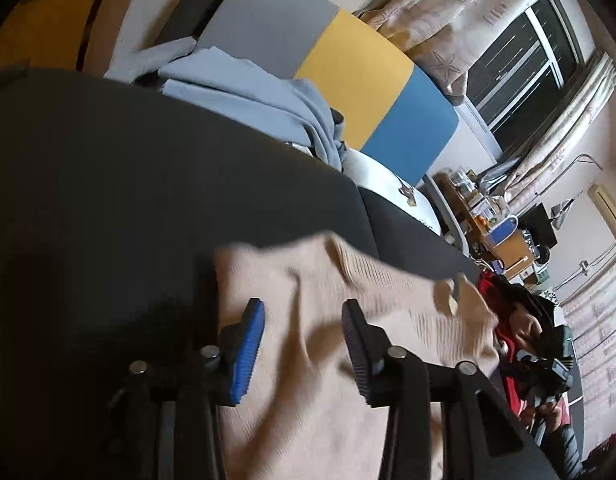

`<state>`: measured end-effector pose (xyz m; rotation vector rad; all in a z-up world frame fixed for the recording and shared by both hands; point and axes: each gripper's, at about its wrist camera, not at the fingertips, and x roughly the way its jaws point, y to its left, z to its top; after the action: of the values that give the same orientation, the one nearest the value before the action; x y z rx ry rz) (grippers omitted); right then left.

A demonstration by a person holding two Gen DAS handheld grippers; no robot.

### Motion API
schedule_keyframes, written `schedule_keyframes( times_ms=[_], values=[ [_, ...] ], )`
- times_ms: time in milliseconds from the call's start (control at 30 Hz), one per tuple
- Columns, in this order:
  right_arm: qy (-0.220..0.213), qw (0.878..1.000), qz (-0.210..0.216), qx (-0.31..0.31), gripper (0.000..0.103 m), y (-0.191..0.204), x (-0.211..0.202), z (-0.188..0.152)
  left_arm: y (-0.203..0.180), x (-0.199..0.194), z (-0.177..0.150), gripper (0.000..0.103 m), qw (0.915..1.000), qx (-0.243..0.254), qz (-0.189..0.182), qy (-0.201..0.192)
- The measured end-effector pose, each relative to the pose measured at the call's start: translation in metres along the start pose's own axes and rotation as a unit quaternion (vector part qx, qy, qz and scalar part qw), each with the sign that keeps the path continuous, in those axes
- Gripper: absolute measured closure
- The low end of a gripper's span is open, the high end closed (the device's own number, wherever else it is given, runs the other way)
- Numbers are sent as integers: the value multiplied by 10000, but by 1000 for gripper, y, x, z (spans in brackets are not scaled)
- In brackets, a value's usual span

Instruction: Fold clothes

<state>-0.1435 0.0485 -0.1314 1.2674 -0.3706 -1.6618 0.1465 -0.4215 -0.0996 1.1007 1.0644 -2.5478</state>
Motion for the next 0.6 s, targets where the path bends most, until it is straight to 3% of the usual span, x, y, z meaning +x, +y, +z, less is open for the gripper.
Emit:
schedule_keyframes(
  times_ms=[100,233,400,467,500,533,567,600],
  values=[
    [-71,9973,-266,-674,25,31,18,34,-4,-1,19,60,9999,120,84,0],
    [111,9916,-639,-1118,25,43,54,76,-5,17,18,59,9990,222,25,377],
    [600,9824,-1213,-1288,29,30,81,91,-6,40,15,61,9956,346,-59,867],
    [853,9808,-1209,-1273,40,21,91,91,-5,43,14,67,9953,335,-42,907],
    [950,9798,-1195,-1291,45,20,93,91,-3,39,14,88,9962,288,1,818],
    [1043,9782,-1192,-1339,62,21,96,89,-2,36,13,101,9970,240,45,730],
    [1126,9747,-1228,-1490,84,26,100,86,0,32,13,101,9977,192,88,641],
    [1207,9708,-1264,-1640,94,31,103,82,1,29,13,101,9983,145,132,552]
  ],
)
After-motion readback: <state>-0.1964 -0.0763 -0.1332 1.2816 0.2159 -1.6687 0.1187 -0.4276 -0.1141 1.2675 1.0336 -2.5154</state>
